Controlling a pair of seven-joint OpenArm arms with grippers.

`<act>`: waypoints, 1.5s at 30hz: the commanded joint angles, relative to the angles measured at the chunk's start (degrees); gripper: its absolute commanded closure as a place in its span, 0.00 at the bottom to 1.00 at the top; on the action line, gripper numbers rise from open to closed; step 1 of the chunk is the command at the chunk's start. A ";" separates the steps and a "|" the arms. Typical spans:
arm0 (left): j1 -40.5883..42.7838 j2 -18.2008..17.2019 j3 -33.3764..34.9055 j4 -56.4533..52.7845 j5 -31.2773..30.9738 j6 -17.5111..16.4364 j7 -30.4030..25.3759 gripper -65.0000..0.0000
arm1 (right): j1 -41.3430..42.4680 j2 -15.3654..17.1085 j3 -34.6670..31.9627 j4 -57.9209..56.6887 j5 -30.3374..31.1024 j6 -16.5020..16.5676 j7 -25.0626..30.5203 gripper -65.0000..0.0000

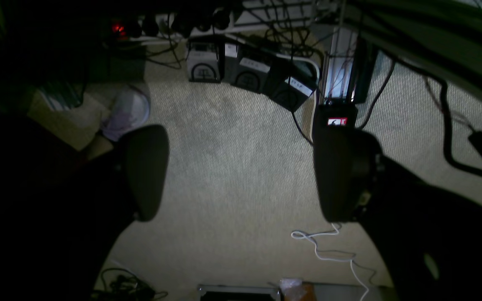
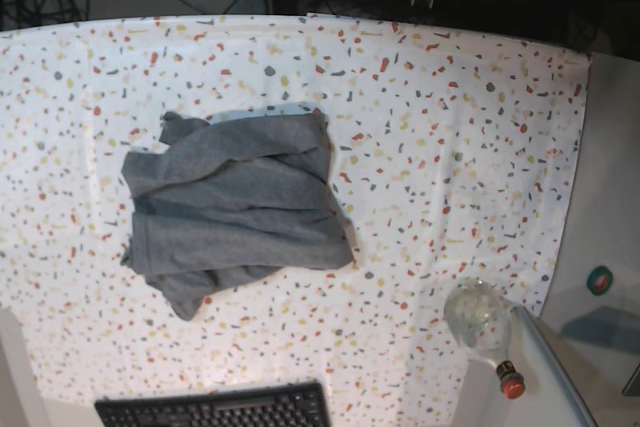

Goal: Layout the t-shirt on the table in an organized manner, then fold the t-shirt properly

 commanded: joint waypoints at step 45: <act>48.51 -18.52 -0.75 80.22 -16.82 0.30 0.56 1.00 | -43.80 2.65 16.34 82.88 0.10 -0.06 -17.77 1.00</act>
